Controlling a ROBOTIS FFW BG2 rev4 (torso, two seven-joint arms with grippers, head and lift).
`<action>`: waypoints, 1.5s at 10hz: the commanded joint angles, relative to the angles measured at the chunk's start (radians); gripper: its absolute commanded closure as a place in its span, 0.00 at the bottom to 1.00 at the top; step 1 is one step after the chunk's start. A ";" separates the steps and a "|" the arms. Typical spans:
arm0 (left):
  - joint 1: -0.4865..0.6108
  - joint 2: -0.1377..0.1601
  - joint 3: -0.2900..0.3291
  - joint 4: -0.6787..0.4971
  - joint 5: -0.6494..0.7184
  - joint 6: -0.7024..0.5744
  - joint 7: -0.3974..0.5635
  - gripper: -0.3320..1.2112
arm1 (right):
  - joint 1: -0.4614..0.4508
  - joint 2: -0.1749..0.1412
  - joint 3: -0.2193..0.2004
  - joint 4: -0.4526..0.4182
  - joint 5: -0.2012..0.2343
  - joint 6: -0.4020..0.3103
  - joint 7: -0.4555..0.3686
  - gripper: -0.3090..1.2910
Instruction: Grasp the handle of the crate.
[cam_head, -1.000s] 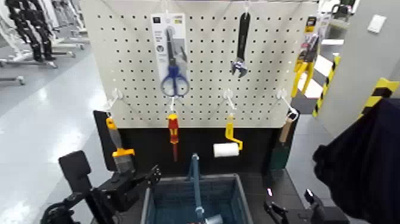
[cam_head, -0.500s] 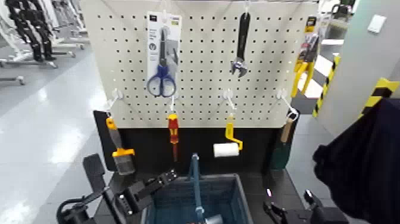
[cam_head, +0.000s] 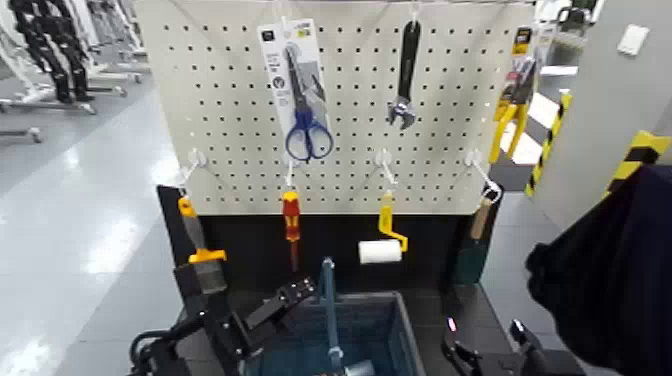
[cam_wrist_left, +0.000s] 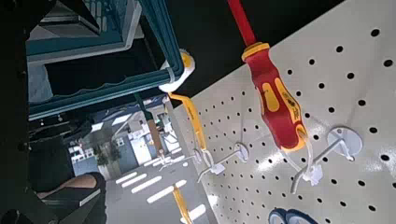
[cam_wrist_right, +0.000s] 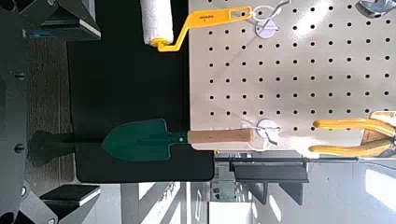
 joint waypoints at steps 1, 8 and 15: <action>-0.044 0.005 -0.052 0.083 0.062 -0.005 -0.021 0.29 | 0.000 -0.001 0.000 0.003 -0.003 -0.007 0.000 0.28; -0.104 0.018 -0.141 0.166 0.140 -0.032 -0.049 0.85 | -0.003 -0.003 0.005 0.009 -0.011 -0.021 0.000 0.28; -0.084 0.010 -0.141 0.163 0.166 -0.052 -0.052 0.98 | -0.003 -0.003 0.005 0.012 -0.011 -0.023 0.002 0.28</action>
